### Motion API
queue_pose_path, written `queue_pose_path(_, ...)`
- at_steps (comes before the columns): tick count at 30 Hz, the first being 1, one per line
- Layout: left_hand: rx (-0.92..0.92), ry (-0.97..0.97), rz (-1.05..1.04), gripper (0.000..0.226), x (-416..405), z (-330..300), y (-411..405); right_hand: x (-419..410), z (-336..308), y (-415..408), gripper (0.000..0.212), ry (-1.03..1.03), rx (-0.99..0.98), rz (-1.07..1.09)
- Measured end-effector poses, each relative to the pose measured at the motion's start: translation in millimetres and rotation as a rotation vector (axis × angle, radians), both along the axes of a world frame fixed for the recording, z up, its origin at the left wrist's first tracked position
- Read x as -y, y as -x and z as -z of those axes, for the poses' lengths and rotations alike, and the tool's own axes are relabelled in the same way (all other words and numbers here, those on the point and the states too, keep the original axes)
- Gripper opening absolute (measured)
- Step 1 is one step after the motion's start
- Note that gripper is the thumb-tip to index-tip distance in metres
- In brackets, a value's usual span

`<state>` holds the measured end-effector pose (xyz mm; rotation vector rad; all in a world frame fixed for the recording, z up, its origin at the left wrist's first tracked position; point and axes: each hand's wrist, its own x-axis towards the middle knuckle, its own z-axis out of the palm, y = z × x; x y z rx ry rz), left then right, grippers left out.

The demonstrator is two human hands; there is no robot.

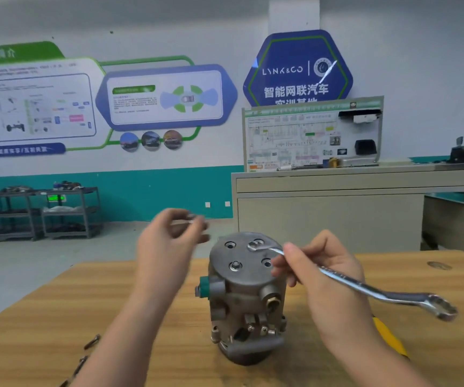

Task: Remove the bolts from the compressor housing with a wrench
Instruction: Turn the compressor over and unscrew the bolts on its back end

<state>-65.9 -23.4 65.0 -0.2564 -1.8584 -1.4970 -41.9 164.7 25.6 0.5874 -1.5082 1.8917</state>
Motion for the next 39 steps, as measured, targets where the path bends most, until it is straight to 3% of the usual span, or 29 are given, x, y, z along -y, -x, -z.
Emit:
queue_pose_path(2, 0.064, 0.020, -0.206, 0.006, 37, 12, 7, 11, 7, -5, 0.022, -0.045, 0.027, 0.010)
queue_pose_path(6, 0.551, 0.498, -0.686, 0.025, 114, 70, 24, 26, 16, -10, 0.029, -0.162, 0.011, 0.160)
queue_pose_path(9, 0.800, 0.624, -0.764, 0.025, 140, 112, 23, 35, 18, -11, 0.036, -0.209, -0.026, 0.292)
queue_pose_path(12, 0.869, 0.692, -0.753, 0.025, 147, 136, 24, 39, 17, -14, 0.038, -0.267, -0.086, 0.358)
queue_pose_path(17, 0.821, 0.586, -0.658, 0.027, 147, 154, 31, 50, 4, -28, 0.042, -0.680, -0.333, 0.624)
queue_pose_path(20, 0.808, 0.577, -0.650, 0.026, 146, 155, 31, 61, -2, -35, 0.038, -0.869, -0.354, 0.737)
queue_pose_path(25, 0.800, 0.604, -0.637, 0.022, 144, 155, 28, 79, -6, -41, 0.034, -0.836, -0.194, 0.776)
queue_pose_path(29, 0.801, 0.638, -0.645, 0.015, 141, 149, 24, 104, -8, -38, 0.019, -0.914, -0.076, 0.813)
queue_pose_path(32, 0.569, 0.629, -0.729, 0.032, 126, 135, 22, 111, -2, -36, 0.025, -0.900, -0.057, 0.786)
queue_pose_path(35, 0.189, 0.260, -0.404, 0.028, 86, 99, 15, 107, 9, -35, 0.030, -0.777, -0.120, 0.798)
queue_pose_path(39, 0.067, 0.079, 0.109, 0.022, 23, 49, 17, 90, 27, -31, 0.028, -0.402, -0.108, 0.681)
